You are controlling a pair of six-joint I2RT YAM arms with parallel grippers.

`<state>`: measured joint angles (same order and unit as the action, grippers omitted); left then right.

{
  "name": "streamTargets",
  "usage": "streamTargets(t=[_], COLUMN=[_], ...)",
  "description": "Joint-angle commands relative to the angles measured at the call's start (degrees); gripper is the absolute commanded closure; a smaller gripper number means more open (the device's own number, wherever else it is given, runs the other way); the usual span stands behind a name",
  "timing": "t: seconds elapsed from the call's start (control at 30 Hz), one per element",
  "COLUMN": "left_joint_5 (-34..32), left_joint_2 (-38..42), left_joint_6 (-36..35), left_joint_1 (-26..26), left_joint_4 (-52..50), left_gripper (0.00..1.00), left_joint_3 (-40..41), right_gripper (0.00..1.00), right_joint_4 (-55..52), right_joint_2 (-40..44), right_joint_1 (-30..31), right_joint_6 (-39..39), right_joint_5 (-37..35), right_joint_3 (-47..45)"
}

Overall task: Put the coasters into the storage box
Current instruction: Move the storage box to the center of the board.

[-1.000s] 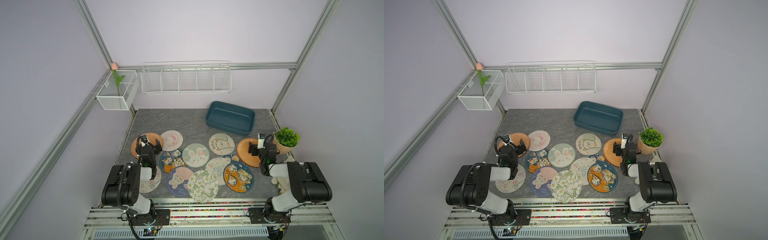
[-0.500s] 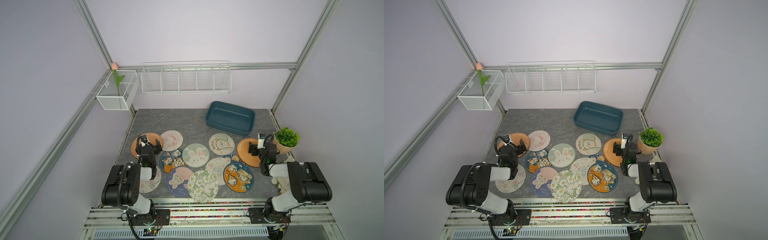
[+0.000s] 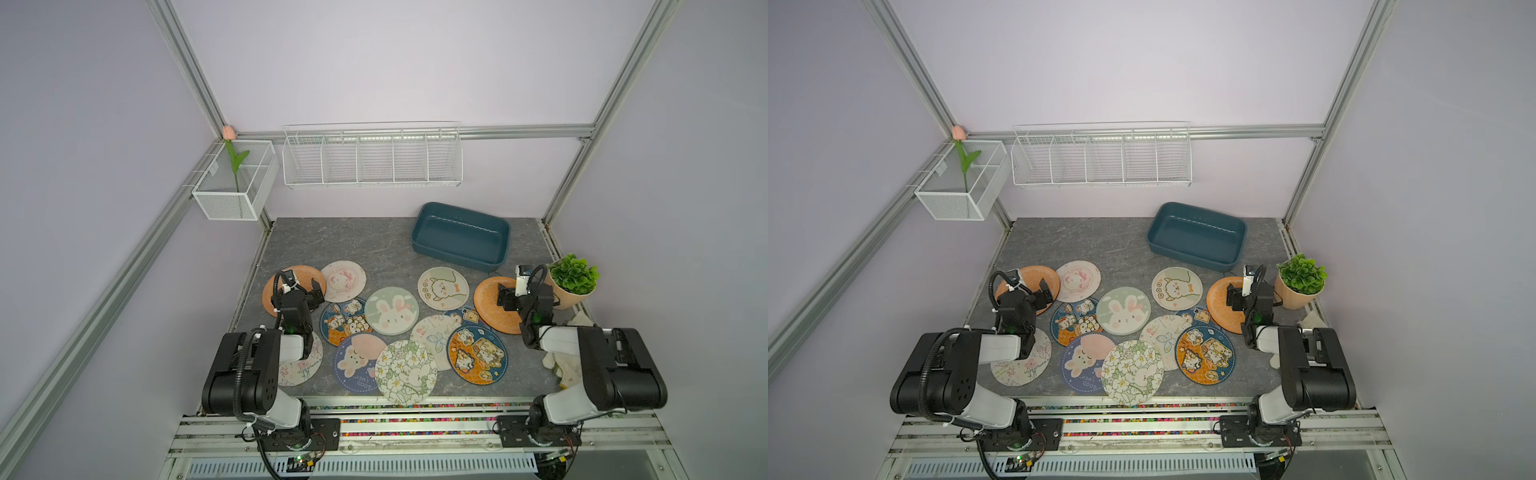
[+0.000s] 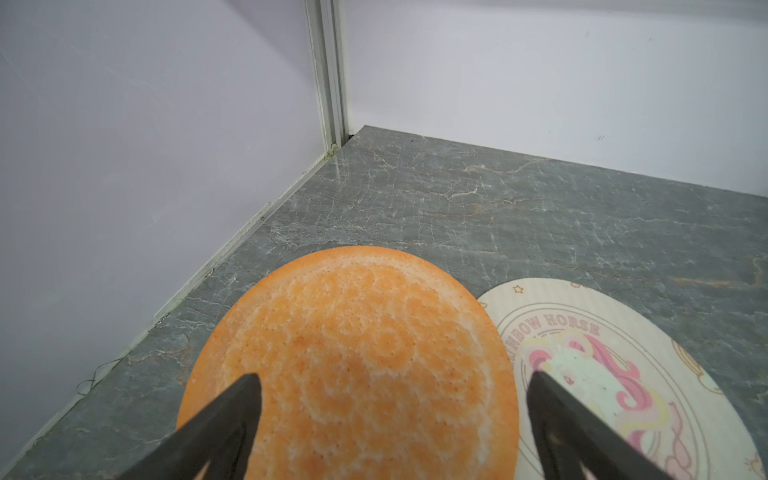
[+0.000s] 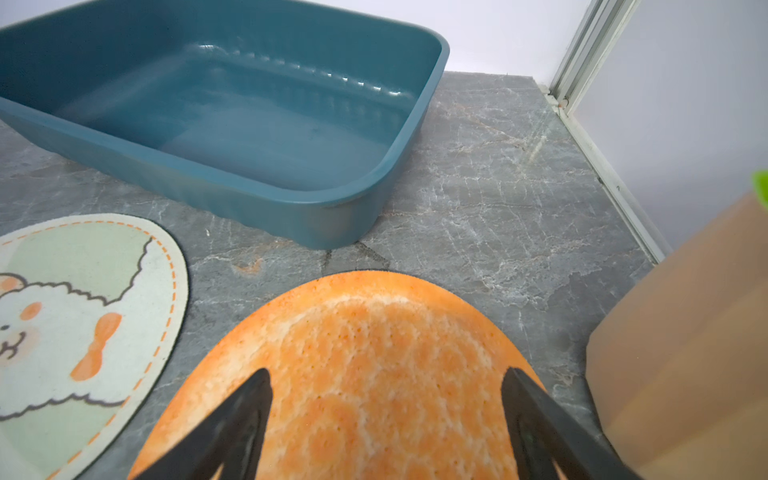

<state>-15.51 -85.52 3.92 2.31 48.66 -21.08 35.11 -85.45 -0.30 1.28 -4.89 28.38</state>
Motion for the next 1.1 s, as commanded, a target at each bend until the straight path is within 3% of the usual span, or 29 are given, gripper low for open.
streamTargets(t=[0.0,0.27,0.47,0.7,1.07], left_joint_5=[2.15,7.04,9.16,9.97,9.84], left_joint_2=[4.67,8.85,9.92,9.36,8.26], left_joint_6=[-1.59,0.01,4.18,5.6,7.26], left_joint_1=[0.16,0.27,1.29,3.6,6.4], left_joint_4=[-7.72,-26.03,-33.68,-36.89,-37.66], left_gripper=[0.01,0.01,0.01,0.01,0.01], left_joint_3=[-4.08,-12.42,-16.89,-19.52,-20.23], right_gripper=[0.12,0.12,0.12,0.12,0.12], right_joint_4=[-19.46,-44.29,-55.32,-60.51,-65.3], right_joint_2=[3.1,-5.01,-16.54,-28.62,-43.3], right_joint_1=[0.28,5.3,9.18,14.15,19.02], right_joint_6=[-2.19,-1.51,-1.23,0.4,1.74], right_joint_5=[-1.39,-0.58,6.38,14.57,17.1], right_joint_3=[10.34,33.78,51.35,64.54,81.79])
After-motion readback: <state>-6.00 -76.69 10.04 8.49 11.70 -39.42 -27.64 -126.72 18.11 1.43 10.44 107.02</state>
